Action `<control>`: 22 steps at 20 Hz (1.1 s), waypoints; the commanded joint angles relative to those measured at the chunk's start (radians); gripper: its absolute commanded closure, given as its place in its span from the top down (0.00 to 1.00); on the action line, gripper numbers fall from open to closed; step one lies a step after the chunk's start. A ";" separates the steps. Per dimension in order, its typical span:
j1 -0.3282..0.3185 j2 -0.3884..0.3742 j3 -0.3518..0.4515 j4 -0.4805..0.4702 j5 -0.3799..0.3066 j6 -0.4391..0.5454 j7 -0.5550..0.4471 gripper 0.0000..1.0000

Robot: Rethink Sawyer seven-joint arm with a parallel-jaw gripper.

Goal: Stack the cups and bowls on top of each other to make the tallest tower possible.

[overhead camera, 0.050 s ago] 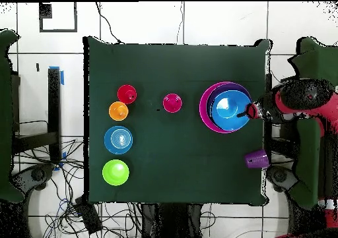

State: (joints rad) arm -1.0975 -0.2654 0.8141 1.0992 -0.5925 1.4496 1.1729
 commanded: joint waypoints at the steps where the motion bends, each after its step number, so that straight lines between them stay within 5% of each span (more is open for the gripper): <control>1: 0.050 -0.026 -0.013 0.011 -0.030 -0.038 -0.219 1.00; 22: 0.079 -0.132 -0.019 -0.007 -0.003 0.085 -0.198 1.00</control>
State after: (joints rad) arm -1.0905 -0.3788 0.8141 1.1000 -0.5873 1.4498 1.1729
